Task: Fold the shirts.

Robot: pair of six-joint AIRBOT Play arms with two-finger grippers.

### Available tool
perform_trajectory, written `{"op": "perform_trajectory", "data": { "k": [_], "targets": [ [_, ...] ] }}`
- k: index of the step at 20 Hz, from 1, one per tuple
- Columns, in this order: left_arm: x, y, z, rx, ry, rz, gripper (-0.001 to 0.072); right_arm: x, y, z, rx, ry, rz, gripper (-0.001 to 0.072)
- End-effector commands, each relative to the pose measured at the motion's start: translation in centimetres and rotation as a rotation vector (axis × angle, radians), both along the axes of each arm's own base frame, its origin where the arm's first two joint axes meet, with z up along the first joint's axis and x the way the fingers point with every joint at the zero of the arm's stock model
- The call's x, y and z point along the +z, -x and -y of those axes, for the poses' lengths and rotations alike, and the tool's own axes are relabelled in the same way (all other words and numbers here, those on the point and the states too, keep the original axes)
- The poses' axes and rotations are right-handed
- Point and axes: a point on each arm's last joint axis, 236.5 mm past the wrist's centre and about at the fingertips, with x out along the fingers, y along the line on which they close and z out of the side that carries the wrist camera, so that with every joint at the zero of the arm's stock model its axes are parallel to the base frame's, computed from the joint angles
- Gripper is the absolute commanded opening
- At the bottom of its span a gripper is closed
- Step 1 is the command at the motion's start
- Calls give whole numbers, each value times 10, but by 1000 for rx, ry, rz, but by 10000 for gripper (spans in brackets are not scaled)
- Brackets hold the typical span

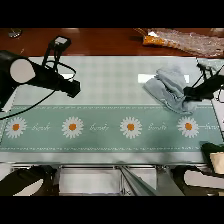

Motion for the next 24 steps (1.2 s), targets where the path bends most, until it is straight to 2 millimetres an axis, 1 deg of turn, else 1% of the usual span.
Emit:
{"op": "perform_trajectory", "data": {
  "k": [1,2,3,4,5,6,7,8,9,10,11,12,13,14,16,17,18,19,20,21,22,23,24],
  "targets": [
    [53,-8,3,0,37,87,711,144,-42,-53,137,-17,414,12],
    [81,-8,4,-1,54,127,711,211,-48,-72,154,-38,608,12],
    [111,-7,3,-2,71,169,711,289,-43,-91,172,-56,829,12],
    [146,-2,1,-3,93,220,711,366,-26,-106,183,-70,1050,13],
    [179,5,-2,-4,116,276,712,429,0,-116,184,-81,1233,13],
    [217,15,-6,-4,146,345,712,485,33,-122,166,-106,1390,13],
    [252,28,-11,-5,177,417,712,521,65,-124,150,-132,1491,13],
    [289,44,-18,-6,213,503,712,544,92,-126,144,-147,1550,13],
    [320,61,-25,-4,252,586,712,555,113,-129,145,-167,1568,13],
    [340,76,-32,-3,277,645,712,553,125,-134,155,-193,1547,13],
    [351,92,-39,-3,293,681,712,540,131,-144,190,-222,1488,13],
    [355,105,-44,6,309,693,712,518,130,-154,230,-243,1391,13],
    [355,114,-48,23,332,689,712,492,124,-164,270,-264,1277,13],
    [350,121,-51,37,343,676,712,460,117,-171,308,-278,1141,13],
    [331,125,-53,56,342,621,712,403,98,-179,358,-298,903,13],
    [318,124,-52,64,332,580,712,377,87,-189,389,-318,807,13],
    [306,122,-51,75,321,534,712,355,79,-208,427,-347,735,13],
    [296,119,-50,79,307,499,712,331,73,-234,476,-366,668,13],
    [288,115,-49,80,297,477,712,303,67,-262,533,-349,609,13],
    [279,111,-47,81,285,454,712,273,62,-285,577,-297,561,13],
    [269,107,-45,82,273,429,712,236,60,-309,623,-229,505,13],
    [259,102,-43,83,260,403,712,201,63,-330,679,-172,450,13],
    [249,98,-41,84,248,377,712,163,72,-352,747,-126,378,13]
  ]
}}
